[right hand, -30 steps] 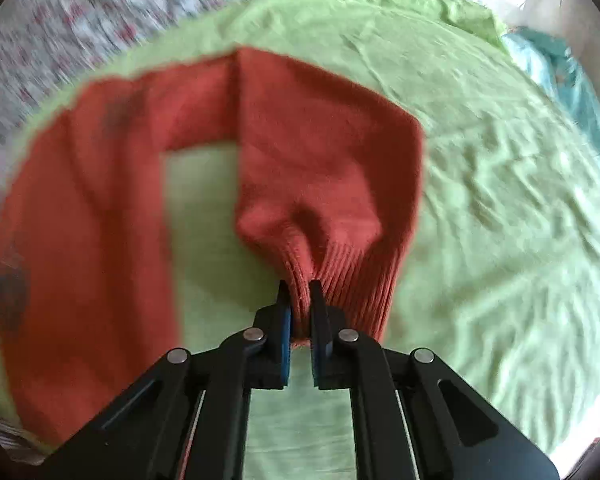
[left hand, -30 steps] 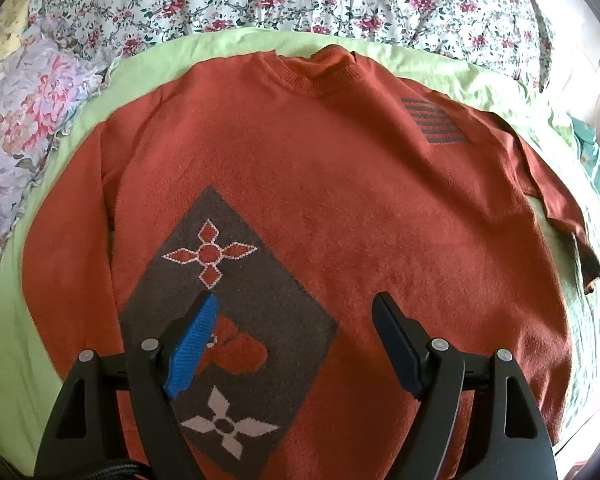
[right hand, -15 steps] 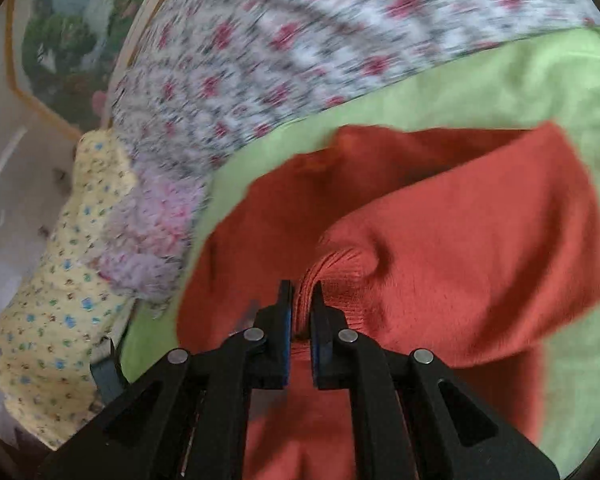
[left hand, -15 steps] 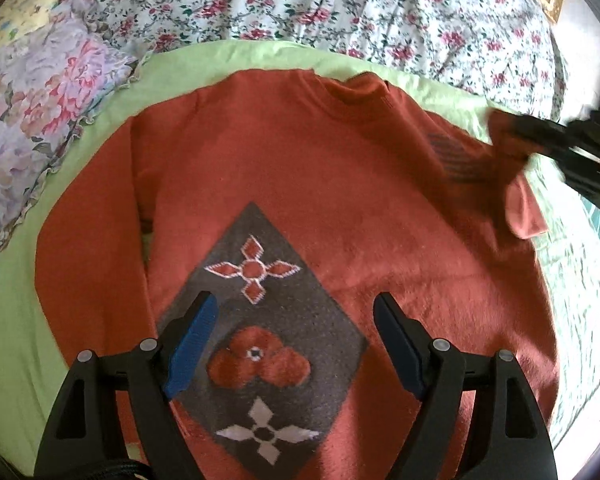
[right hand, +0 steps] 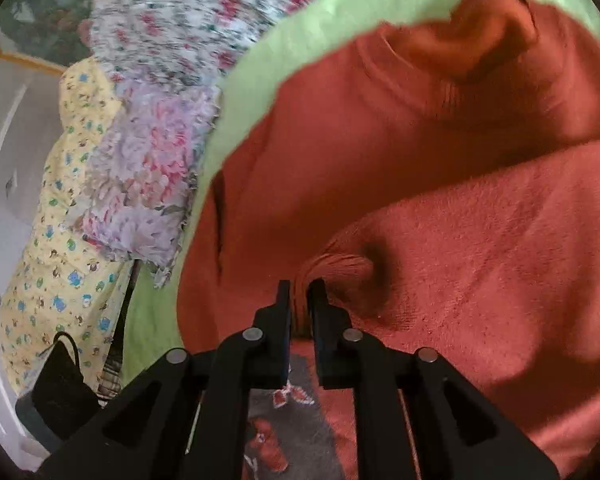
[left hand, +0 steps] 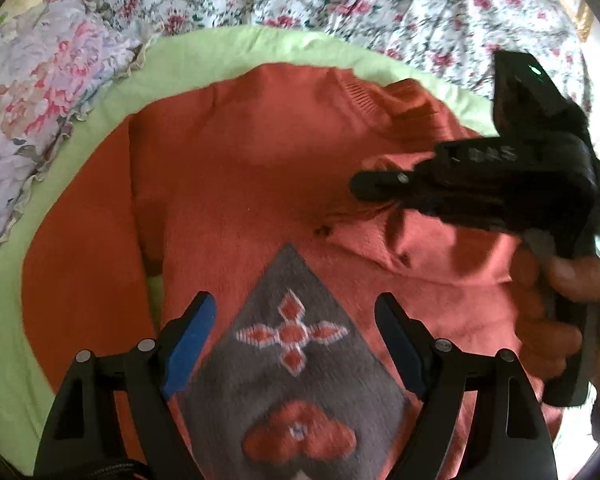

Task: Fold small clothes
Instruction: 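Carry the sleeve across the sweater body and open the right tool, then grasp the other sleeve cuff with the left tool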

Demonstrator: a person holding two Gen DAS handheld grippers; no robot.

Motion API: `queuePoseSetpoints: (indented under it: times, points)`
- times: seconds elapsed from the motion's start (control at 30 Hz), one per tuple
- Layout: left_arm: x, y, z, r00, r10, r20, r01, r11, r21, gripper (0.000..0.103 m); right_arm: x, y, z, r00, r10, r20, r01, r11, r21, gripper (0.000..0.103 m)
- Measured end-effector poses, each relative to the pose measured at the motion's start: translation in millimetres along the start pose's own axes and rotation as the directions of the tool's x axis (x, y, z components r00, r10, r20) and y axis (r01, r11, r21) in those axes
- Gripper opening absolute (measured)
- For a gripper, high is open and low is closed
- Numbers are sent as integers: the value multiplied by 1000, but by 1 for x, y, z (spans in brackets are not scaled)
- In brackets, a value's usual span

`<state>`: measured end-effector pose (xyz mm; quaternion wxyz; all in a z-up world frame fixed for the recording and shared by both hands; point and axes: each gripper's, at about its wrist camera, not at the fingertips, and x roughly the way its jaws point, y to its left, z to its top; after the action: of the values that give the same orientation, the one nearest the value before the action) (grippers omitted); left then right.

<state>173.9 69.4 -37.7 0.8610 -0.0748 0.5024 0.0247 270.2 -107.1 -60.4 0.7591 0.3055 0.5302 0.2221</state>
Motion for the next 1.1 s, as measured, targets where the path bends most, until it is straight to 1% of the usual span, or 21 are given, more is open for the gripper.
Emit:
queuePoseSetpoints:
  times: [0.03, 0.1, 0.17, 0.23, 0.27, 0.33, 0.37, 0.43, 0.47, 0.53, 0.57, 0.6, 0.63, 0.7, 0.77, 0.83, 0.87, 0.9, 1.0, 1.07, 1.1]
  points:
    - [6, 0, 5, 1000, 7, -7, -7, 1000, 2, 82, 2, -3, 0, 1000, -2, -8, 2, 1000, 15, 33]
    - [20, -3, 16, 1000, 15, -14, -14, 1000, 25, 82, -3, -11, 1, 1000, -3, -11, 3, 999, 53, 42]
    - [34, -6, 29, 1000, 26, -17, -26, 998, 49, 82, -23, -17, -1, 999, 31, 38, -33, 997, 69, 43]
    - [50, -7, 42, 999, 27, -32, -25, 998, 57, 82, -39, -26, 0, 997, 36, 68, -42, 995, 90, 43]
    - [58, -8, 46, 999, 20, -47, -17, 998, 52, 83, -55, -33, -2, 994, 40, 97, -51, 993, 111, 43]
    - [77, -7, 58, 996, -11, -91, 13, 1000, 21, 83, -76, -39, -8, 989, 39, 142, -58, 989, 134, 43]
    - [80, -7, 62, 996, -30, -89, 30, 1000, 7, 83, -92, -45, -17, 985, 32, 172, -58, 987, 147, 43]
    - [81, -10, 68, 994, -96, -54, 95, 995, -18, 80, -111, -51, -30, 978, 9, 208, -44, 985, 165, 43]
    - [82, -13, 71, 989, -140, -41, 139, 990, -29, 71, -124, -57, -38, 974, -6, 228, -35, 984, 174, 43]
    - [82, -20, 74, 981, -189, -36, 188, 982, -30, 35, -136, -61, -47, 967, -36, 251, -13, 981, 191, 43]
    - [82, -23, 74, 981, -191, -37, 190, 982, -23, 25, -144, -65, -51, 963, -52, 265, -3, 980, 201, 43]
    - [81, -26, 74, 982, -186, -34, 185, 983, -8, 9, -148, -66, -54, 960, -61, 274, 3, 978, 208, 43]
    - [79, -28, 73, 986, -168, -24, 168, 986, 12, 5, -154, -70, -56, 955, -72, 288, 7, 976, 219, 43]
    - [68, -24, 74, 989, -148, 0, 148, 989, 27, 3, -163, -73, -58, 947, -87, 309, 15, 973, 228, 43]
    - [49, -13, 76, 992, -113, 60, 111, 993, 28, 3, -172, -76, -59, 936, -120, 330, 41, 971, 237, 43]
    - [33, 13, 83, 991, -53, 122, 55, 998, -13, 2, -183, -82, -60, 923, -166, 348, 74, 962, 263, 43]
    - [31, 24, 87, 991, -27, 133, 32, 999, -35, 2, -191, -89, -61, 912, -195, 362, 92, 955, 283, 43]
    - [30, 40, 91, 990, -3, 140, 12, 998, -65, 2, -197, -93, -63, 904, -212, 371, 103, 950, 294, 43]
    - [31, 62, 95, 991, 6, 130, 10, 993, -119, 2, -213, -115, -63, 875, -292, 385, 155, 924, 350, 43]
    - [31, 60, 92, 991, 16, 129, -2, 994, -106, 2, -216, -130, -60, 860, -337, 383, 183, 904, 386, 43]
    - [30, 58, 93, 991, 18, 129, -5, 995, -101, 2, -217, -135, -58, 857, -350, 379, 193, 899, 393, 47]
